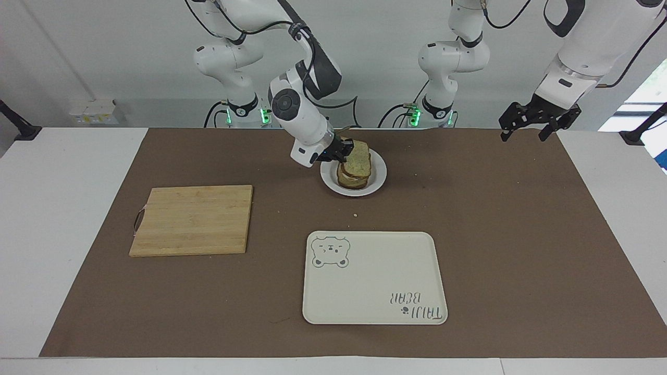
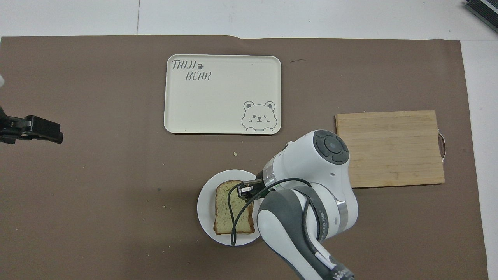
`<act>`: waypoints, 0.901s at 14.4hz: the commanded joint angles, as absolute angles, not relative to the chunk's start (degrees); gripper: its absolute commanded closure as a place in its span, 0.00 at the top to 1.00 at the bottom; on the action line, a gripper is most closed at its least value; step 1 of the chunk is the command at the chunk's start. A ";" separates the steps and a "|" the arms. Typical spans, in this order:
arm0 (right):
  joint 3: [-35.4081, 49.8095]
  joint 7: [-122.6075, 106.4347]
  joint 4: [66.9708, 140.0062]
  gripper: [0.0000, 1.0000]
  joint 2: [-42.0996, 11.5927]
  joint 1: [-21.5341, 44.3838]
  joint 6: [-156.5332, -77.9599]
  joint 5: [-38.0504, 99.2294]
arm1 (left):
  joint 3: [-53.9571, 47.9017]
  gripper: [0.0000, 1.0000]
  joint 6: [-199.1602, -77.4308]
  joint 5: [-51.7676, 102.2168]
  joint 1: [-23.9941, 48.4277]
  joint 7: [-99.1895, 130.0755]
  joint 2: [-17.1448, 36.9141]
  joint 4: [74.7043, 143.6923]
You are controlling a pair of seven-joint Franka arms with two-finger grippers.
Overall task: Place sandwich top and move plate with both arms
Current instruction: 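Carry the bread slice with the right gripper over the egg toast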
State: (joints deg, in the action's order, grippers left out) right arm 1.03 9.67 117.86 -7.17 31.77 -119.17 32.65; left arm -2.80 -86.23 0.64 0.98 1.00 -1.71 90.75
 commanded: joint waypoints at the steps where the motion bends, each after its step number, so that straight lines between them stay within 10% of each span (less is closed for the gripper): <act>1: 0.79 10.46 120.50 0.00 -6.68 33.65 -123.04 34.19 | -3.34 1.00 -84.99 -0.35 0.35 1.32 -1.76 89.82; 11: 0.79 11.68 122.34 0.00 -9.67 35.25 -128.24 34.10 | -3.34 1.00 -84.99 -0.35 0.35 1.32 -1.76 89.82; 12: 0.70 11.86 122.34 0.09 -9.75 34.90 -128.23 34.10 | -3.34 1.00 -84.99 -0.35 0.35 1.32 -1.76 89.82; 13: 0.62 11.95 122.26 0.48 -9.93 34.37 -128.23 34.01 | -3.34 1.00 -84.99 -0.35 0.35 1.32 -1.76 89.82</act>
State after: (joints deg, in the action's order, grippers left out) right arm 0.78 10.94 121.84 -9.98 35.00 -127.15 32.65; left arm -2.80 -86.23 0.64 0.98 1.00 -1.71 90.75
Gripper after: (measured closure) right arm 0.912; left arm 0.000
